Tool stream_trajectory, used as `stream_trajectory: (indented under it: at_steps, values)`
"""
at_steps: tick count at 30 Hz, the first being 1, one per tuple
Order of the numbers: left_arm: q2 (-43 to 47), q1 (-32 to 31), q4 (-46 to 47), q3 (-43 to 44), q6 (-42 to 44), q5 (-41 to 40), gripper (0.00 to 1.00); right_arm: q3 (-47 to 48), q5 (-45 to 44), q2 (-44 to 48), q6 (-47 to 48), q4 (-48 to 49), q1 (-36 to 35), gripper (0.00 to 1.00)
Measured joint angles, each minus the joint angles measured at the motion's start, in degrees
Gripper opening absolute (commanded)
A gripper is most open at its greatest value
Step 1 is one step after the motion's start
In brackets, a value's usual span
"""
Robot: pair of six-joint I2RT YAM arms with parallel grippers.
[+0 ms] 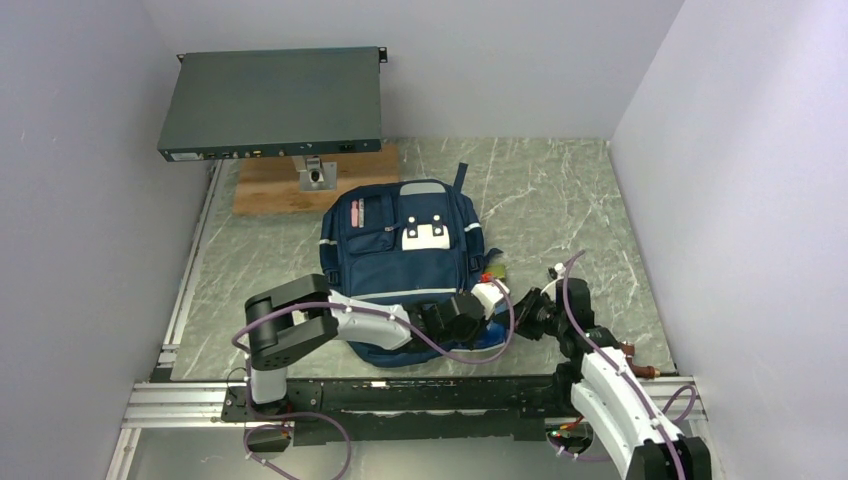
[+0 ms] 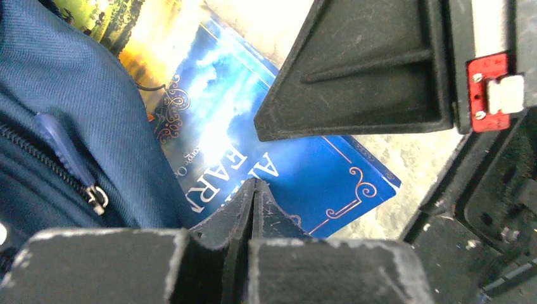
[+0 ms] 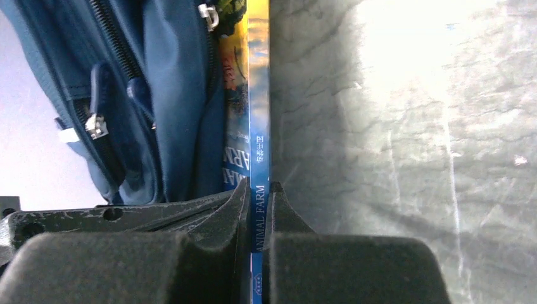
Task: Pack the student bag
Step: Pick up the book from the center of the board.
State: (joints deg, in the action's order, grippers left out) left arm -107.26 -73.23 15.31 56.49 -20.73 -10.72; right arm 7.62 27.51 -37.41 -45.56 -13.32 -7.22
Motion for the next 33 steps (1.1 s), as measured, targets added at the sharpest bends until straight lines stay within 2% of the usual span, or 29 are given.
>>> stream_trajectory:
  at_steps: [4, 8, 10, 12, 14, 18, 23, 27, 30, 33]
  values:
    - [4.37, 0.00, -5.68, 0.00, 0.81, 1.60, 0.43, 7.58, -3.34, 1.18, 2.27, -10.51, -1.40, 0.00]
    - [12.92, 0.02, -13.73, 0.46, 0.94, 4.26, 0.71, 26.93, -12.33, 0.61, 5.73, -27.54, -1.88, 0.00]
    - [17.92, 0.59, -16.70, 1.33, 0.31, 5.92, 0.97, 36.28, -16.41, -0.13, 8.31, -30.93, -1.77, 0.00]
    - [23.89, 2.45, -18.71, 2.43, -1.60, 8.72, 1.00, 42.36, -16.87, -0.15, 11.26, -30.73, -1.33, 0.00]
    - [29.57, 6.29, -19.71, 3.39, -4.35, 11.67, 1.00, 44.52, -13.92, 0.22, 12.90, -29.77, -1.46, 0.00]
    - [40.02, 18.78, -20.41, 3.80, -11.69, 18.95, 1.00, 45.38, -2.73, -0.66, 11.85, -26.82, -1.49, 0.00]
    - [50.51, 30.95, -21.11, 0.20, -21.24, 25.99, 1.00, 43.01, 12.92, -3.04, -0.74, -9.94, -1.55, 0.00]
    - [58.05, 35.23, -21.57, -4.20, -29.27, 28.50, 1.00, 41.42, 21.44, -4.17, -13.14, 5.99, -2.32, 0.00]
    - [60.81, 36.59, -15.45, -8.66, -36.15, 31.17, 1.00, 39.76, 24.52, -5.46, -21.55, 17.55, -4.13, 0.00]
    - [60.83, 36.98, -5.97, -13.16, -41.79, 34.47, 1.00, 39.19, 25.40, -7.61, -26.64, 24.87, -8.04, 0.00]
